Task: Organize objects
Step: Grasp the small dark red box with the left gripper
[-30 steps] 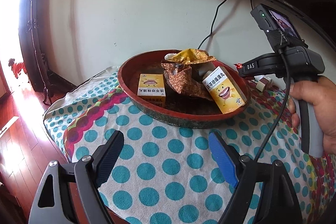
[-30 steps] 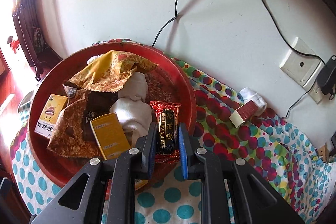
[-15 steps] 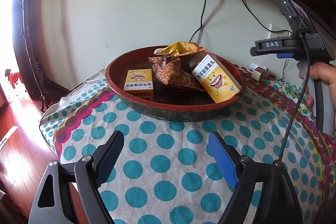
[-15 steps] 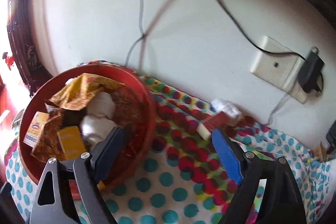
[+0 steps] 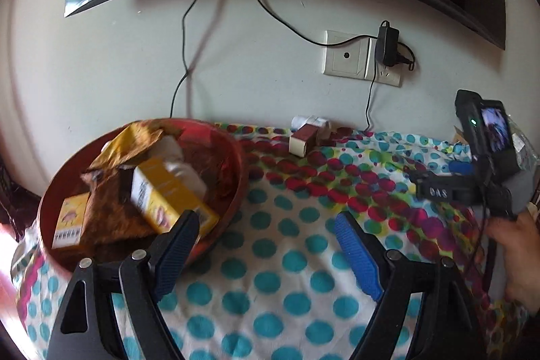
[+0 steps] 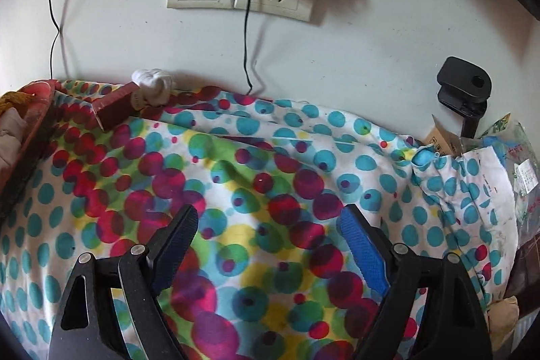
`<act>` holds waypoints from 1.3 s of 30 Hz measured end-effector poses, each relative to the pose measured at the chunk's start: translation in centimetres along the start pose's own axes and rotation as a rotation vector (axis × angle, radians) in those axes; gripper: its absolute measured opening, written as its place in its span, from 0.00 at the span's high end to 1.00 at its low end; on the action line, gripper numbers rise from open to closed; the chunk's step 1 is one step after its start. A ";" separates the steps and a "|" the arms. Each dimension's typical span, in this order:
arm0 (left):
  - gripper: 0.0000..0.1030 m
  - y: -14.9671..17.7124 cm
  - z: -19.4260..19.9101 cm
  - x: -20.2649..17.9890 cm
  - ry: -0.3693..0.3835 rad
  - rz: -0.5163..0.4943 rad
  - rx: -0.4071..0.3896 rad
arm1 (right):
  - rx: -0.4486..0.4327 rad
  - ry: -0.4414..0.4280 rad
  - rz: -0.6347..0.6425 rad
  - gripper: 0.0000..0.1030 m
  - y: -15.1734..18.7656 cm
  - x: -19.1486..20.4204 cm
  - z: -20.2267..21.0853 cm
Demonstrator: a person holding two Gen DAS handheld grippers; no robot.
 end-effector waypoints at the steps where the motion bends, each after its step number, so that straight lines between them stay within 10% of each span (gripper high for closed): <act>1: 0.18 -1.1 -1.7 -0.4 0.014 -0.002 0.012 | 0.009 -0.012 -0.009 0.18 0.3 -0.2 -0.5; 20: 0.18 -6.9 -23.0 0.2 -0.016 0.031 0.247 | 0.128 -0.031 -0.055 0.17 1.9 -0.8 -3.0; 29: 0.72 -6.4 -24.0 1.0 -0.016 0.063 0.250 | 0.125 -0.041 -0.041 0.17 1.9 -0.2 -3.0; 39: 0.72 -6.0 -21.9 1.0 -0.050 0.066 0.219 | 0.089 -0.010 -0.003 0.17 2.1 0.6 -2.6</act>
Point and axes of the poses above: each gripper's, at about its wrist camera, not at the fingertips, and z roughly against the way its jaws point, x to its left, y to its underside, the point moved 6 cm from there along -z, roughly the way its jaws point, and after that the axes turned 14 degrees about y, right-handed, at the moved point
